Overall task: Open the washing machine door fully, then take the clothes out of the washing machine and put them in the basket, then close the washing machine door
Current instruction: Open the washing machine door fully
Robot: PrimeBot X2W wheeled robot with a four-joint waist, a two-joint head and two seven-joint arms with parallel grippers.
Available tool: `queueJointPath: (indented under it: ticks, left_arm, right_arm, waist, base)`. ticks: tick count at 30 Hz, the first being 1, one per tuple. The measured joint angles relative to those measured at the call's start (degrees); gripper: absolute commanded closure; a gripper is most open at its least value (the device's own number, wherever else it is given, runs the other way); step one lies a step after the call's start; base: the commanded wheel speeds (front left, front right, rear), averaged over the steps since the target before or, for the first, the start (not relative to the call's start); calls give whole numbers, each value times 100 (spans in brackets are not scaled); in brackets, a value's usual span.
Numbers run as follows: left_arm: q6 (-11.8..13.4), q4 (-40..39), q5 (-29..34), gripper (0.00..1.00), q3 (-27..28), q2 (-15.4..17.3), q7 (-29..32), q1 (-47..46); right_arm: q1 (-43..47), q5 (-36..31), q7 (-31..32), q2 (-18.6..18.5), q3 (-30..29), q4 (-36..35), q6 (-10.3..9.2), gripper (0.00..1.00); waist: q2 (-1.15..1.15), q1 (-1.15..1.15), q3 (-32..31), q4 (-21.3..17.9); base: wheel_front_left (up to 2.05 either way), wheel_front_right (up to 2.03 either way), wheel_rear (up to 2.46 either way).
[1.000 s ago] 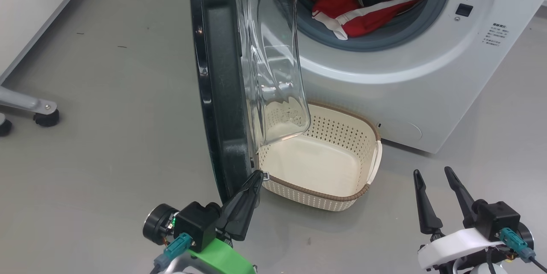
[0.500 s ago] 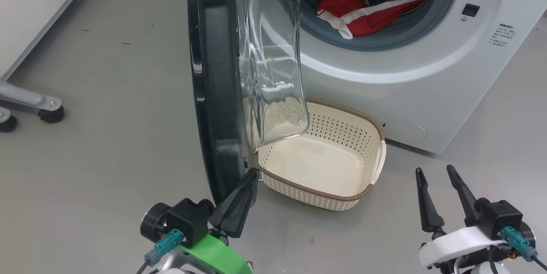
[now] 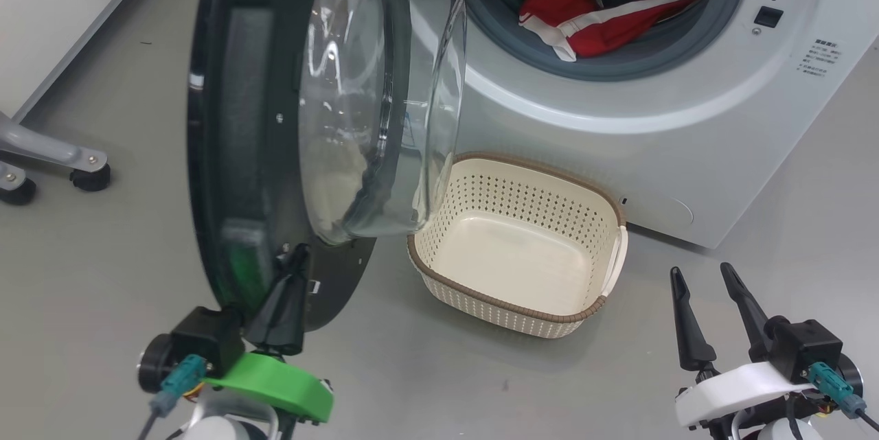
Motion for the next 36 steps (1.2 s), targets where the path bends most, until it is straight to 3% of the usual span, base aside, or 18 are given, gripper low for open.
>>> queueJointPath:
  ticks: [12, 36]
  left_arm:
    - [167, 468, -352, 100, 940, 294, -177, -29]
    - [216, 1473, -706, 100, 1914, 568, -439, -853]
  right_arm:
    - [-85, -63, 0, 12, 2, -5, 43, 0]
    - [-294, -211, 0, 5, -125, -59, 67, 0]
  waist:
    - [0, 0, 115, -66]
    - [0, 0, 488, -263]
  base:
    - [0, 0, 0]
    - [0, 0, 0]
